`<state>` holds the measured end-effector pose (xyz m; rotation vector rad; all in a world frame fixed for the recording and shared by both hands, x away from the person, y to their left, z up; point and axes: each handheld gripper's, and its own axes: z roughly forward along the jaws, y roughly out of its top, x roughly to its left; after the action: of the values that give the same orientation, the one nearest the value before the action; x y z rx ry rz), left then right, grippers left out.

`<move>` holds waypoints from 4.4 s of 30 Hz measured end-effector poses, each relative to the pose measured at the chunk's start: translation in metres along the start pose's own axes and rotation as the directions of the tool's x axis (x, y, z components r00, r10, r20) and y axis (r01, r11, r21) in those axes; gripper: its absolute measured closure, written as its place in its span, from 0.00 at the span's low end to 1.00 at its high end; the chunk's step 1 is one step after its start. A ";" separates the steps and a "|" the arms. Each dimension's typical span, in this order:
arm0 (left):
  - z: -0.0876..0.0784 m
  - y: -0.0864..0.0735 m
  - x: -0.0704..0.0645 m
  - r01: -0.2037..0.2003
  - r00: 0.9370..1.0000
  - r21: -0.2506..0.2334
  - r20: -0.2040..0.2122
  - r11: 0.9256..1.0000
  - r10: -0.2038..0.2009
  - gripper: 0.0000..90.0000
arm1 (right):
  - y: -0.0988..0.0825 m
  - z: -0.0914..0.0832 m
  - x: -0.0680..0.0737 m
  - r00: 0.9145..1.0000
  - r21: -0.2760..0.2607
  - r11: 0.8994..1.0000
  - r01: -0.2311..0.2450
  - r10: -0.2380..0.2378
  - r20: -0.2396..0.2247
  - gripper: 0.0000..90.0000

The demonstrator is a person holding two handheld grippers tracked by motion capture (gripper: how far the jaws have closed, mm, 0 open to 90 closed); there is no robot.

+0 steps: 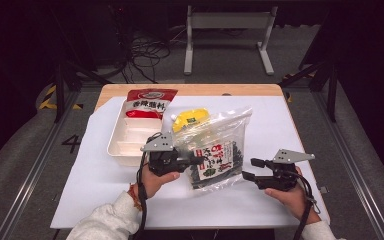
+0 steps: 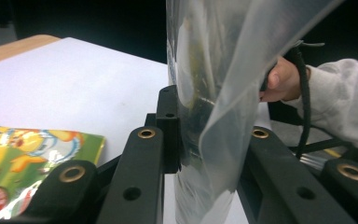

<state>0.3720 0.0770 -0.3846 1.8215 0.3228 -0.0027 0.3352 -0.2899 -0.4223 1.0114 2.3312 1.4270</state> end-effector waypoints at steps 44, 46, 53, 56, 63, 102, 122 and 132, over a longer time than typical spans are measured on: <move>-0.112 0.028 0.028 -0.151 0.916 -0.104 -0.389 0.983 0.099 0.86 | -0.026 -0.008 0.008 0.995 0.065 0.997 -0.030 0.024 0.093 0.32; -0.119 0.027 0.032 -0.143 0.912 -0.115 -0.402 0.983 0.086 0.86 | -0.026 -0.007 0.008 0.995 0.065 0.997 -0.032 0.026 0.091 0.32; -0.145 0.032 0.038 -0.163 0.890 -0.165 -0.449 0.973 0.073 0.86 | -0.027 -0.006 0.006 0.995 0.059 0.997 -0.046 0.041 0.087 0.31; -0.153 0.035 0.039 -0.189 0.869 -0.126 -0.483 0.974 0.106 0.86 | -0.028 -0.005 0.006 0.995 0.063 0.997 -0.044 0.038 0.087 0.31; -0.160 0.025 0.055 -0.187 0.835 -0.039 -0.533 0.982 0.138 0.86 | -0.027 0.000 0.008 0.997 0.087 0.996 -0.021 0.014 0.079 0.29; -0.165 0.024 0.085 -0.093 0.866 0.161 -0.475 0.983 0.160 0.85 | -0.029 0.015 0.014 0.999 0.154 0.988 -0.019 0.012 0.050 0.24; -0.142 -0.018 0.097 -0.017 0.846 0.128 -0.526 0.992 0.083 0.74 | -0.028 0.016 0.016 0.999 0.154 0.988 -0.009 0.003 0.033 0.23; -0.140 -0.027 0.105 -0.103 0.831 0.097 -0.538 0.990 0.139 0.73 | -0.028 0.018 0.017 1.000 0.159 0.987 -0.009 0.005 0.021 0.23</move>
<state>0.4437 0.2384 -0.3898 1.8779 0.6118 0.6142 0.3198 -0.2741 -0.4525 1.0709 2.4607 1.2421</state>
